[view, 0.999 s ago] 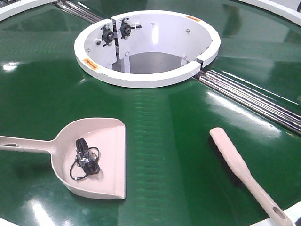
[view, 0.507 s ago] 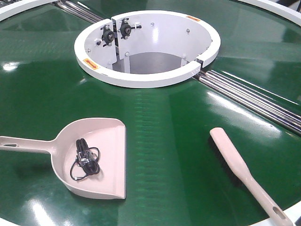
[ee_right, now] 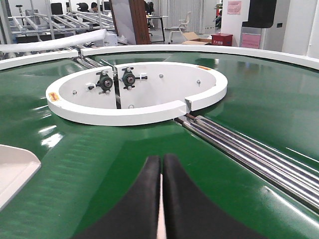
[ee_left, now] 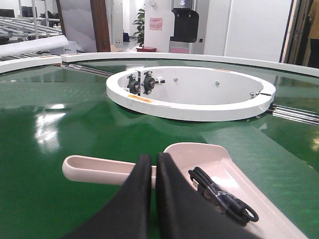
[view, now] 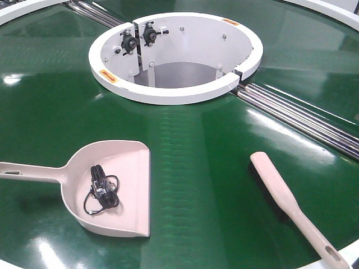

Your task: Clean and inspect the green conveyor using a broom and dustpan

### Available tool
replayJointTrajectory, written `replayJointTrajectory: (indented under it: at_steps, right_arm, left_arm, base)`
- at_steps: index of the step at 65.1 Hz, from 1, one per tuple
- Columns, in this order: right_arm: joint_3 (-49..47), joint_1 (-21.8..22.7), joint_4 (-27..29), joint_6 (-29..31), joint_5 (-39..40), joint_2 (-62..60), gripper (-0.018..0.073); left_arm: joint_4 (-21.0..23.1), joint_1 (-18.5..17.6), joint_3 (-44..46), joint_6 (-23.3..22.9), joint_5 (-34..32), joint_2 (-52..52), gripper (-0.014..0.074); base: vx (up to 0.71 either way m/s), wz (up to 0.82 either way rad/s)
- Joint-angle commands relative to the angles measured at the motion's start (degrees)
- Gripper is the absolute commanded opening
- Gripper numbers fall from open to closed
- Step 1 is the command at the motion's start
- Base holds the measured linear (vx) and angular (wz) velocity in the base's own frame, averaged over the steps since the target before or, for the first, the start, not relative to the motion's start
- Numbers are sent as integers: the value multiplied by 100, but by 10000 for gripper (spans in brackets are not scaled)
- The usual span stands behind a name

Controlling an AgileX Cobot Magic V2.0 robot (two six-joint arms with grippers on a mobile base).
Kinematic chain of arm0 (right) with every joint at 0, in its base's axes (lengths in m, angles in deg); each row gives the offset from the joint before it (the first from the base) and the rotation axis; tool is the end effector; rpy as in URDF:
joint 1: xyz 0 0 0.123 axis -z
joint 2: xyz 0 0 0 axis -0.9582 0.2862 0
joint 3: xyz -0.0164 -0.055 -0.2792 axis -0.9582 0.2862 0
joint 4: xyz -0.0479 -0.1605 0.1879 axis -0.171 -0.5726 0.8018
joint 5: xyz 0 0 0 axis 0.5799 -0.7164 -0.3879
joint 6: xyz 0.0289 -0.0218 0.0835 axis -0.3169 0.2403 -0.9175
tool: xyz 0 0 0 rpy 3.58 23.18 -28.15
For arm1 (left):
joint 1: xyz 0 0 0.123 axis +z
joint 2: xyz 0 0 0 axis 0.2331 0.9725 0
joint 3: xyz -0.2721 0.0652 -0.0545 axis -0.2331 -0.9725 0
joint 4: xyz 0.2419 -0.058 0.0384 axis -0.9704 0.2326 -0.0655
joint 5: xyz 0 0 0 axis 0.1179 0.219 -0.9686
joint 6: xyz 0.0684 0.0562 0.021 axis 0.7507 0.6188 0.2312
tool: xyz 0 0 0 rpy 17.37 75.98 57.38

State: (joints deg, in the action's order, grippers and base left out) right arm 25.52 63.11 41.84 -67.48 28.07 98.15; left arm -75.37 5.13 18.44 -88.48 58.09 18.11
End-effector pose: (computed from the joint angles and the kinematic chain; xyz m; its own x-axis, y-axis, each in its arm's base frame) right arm 0.0706 0.0130 0.2483 -0.0667 -0.0146 -0.9977 -0.1810 0.9835 -0.0023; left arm 0.0560 -0.0083 0.1965 -0.0155 -0.0034 -0.9999 0.1459 0.9893 -0.0056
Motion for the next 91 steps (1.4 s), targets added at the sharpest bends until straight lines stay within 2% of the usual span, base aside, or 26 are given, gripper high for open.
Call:
replayJointTrajectory:
  at_steps: [1, 33, 41, 53, 56, 91]
  right_arm:
    - [-151, 38, -48, 5, 430, 45, -8]
    - [26, 113, -170, 5, 455, 9, -8]
    - [408, 345, -282, -11, 462, -219, -8]
    - [1204, 323, -470, -39, 693, -1084, -8]
    - [1179, 323, -453, -92, 387, -1377, -8]
    - [1179, 329, -402, -149, 578, -1334, -8]
  left_arm:
    - [63, 17, -56, -39, -393, -83, -6]
    - [63, 17, -56, -39, -393, -83, -6]
    - [63, 17, -56, -39, -393, -83, -6]
    - [63, 17, -56, -39, -393, -83, -6]
    - [63, 17, -56, -39, -393, -83, -6]
    - [63, 17, -52, -39, -393, -76, -6]
  base:
    - [0, 0]
    - [0, 0]
    - [0, 0]
    - [0, 0]
    - [0, 0]
    - [0, 0]
